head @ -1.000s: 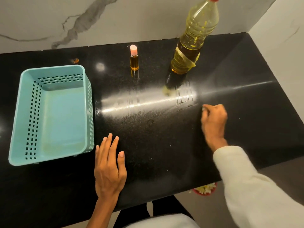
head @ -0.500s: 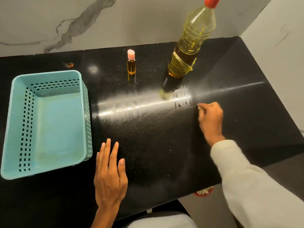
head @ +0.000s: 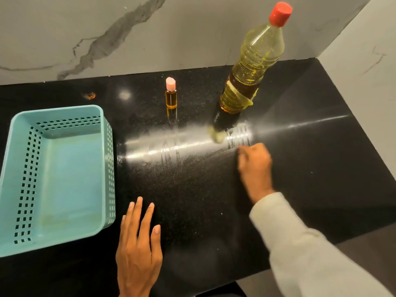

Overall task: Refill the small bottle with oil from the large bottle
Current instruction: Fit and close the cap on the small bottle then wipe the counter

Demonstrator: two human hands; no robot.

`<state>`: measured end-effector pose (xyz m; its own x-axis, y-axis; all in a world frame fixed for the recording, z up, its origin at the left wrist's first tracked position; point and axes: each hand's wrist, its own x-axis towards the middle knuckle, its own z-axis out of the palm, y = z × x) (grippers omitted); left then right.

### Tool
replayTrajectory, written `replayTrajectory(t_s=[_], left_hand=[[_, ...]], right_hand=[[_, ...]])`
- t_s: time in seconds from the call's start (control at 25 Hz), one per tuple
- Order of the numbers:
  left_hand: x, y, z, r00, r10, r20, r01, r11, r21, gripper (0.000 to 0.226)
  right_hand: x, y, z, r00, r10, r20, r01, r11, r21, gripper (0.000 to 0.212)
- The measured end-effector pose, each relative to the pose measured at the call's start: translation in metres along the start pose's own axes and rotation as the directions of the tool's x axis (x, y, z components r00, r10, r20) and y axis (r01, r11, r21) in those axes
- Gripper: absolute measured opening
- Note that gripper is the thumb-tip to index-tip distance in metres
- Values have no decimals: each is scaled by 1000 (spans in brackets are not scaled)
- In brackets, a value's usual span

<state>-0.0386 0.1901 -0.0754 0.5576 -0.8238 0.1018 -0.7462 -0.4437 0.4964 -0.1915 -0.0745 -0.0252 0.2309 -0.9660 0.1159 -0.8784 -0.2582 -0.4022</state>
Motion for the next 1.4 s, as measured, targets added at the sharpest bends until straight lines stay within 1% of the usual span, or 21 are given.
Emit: replayTrajectory(t_s=[0.08, 0.12, 0.2, 0.24, 0.28, 0.36, 0.4, 0.44, 0.52, 0.56, 0.64, 0.72, 0.76, 0.8, 0.88, 0.96, 1.04, 1.16, 1.24, 1.32, 1.4], left_hand=[[8, 4, -4, 1000, 29, -5, -29, 999, -16, 49], [14, 7, -4, 999, 47, -11, -47, 999, -21, 48], [32, 10, -4, 996, 86, -24, -86, 996, -10, 47], [39, 8, -3, 994, 101, -31, -101, 995, 6, 47], [45, 5, -2, 993, 115, -37, -114, 993, 27, 47], [50, -3, 0, 991, 128, -50, -125, 990, 59, 47], [50, -6, 2, 991, 124, -56, -120, 991, 63, 47], [50, -7, 3, 991, 116, -60, -112, 992, 64, 47], [50, -7, 5, 993, 101, -55, -98, 994, 58, 49], [51, -6, 5, 994, 98, -51, -96, 994, 49, 50], [52, -6, 5, 994, 98, -45, -96, 995, 36, 51], [53, -6, 5, 994, 99, -35, -98, 995, 30, 52], [52, -6, 5, 995, 98, -29, -97, 995, 28, 52], [52, -6, 5, 995, 97, -24, -97, 995, 27, 53], [53, -7, 4, 995, 102, -20, -101, 994, 26, 52], [53, -7, 3, 994, 104, -21, -104, 994, 13, 53], [54, -7, 3, 994, 106, -16, -106, 994, 3, 55], [55, -7, 3, 994, 105, -8, -105, 994, -2, 57], [56, -8, 2, 995, 103, -4, -103, 995, -3, 58], [56, -7, 2, 994, 109, 1, -109, 994, 4, 60], [56, -7, 1, 994, 112, -2, -112, 994, 6, 60]], right_hand=[[23, 28, -13, 977, 176, -123, -187, 979, -77, 18], [22, 20, -9, 972, 187, -139, -198, 978, -66, 16], [-7, -29, 16, 994, 104, -26, -102, 993, 63, 11], [-30, -60, 28, 994, 41, 103, -57, 986, 155, 9], [-56, -85, 38, 978, -110, 175, 70, 973, 218, 7], [-82, -103, 51, 897, -395, 197, 355, 911, 210, 10], [-68, -88, 52, 904, -392, 170, 351, 909, 227, 16], [-44, -63, 45, 934, -331, 131, 313, 939, 143, 21], [7, -8, 21, 990, -85, 113, 89, 996, -30, 23], [29, 20, 7, 998, 59, 17, -58, 996, -72, 21], [48, 50, -7, 967, 226, -119, -240, 963, -120, 18], [33, 19, 9, 980, 170, -104, -182, 977, -115, 12], [15, -12, 21, 994, 107, -31, -106, 994, 8, 8], [-6, -44, 31, 995, 23, 101, -35, 993, 112, 6], [-39, -84, 41, 931, -160, 327, 55, 950, 307, 13], [-36, -74, 37, 929, -280, 243, 220, 944, 246, 3], [11, -19, 28, 968, -243, 70, 240, 970, 45, 9], [75, 47, -11, 990, 135, -41, -140, 971, -193, 16], [79, 42, -6, 969, 226, -99, -241, 954, -178, 16], [50, -18, 22, 997, 75, -15, -76, 994, -82, 7], [5, -85, 45, 961, -5, 278, -43, 985, 165, 9]])
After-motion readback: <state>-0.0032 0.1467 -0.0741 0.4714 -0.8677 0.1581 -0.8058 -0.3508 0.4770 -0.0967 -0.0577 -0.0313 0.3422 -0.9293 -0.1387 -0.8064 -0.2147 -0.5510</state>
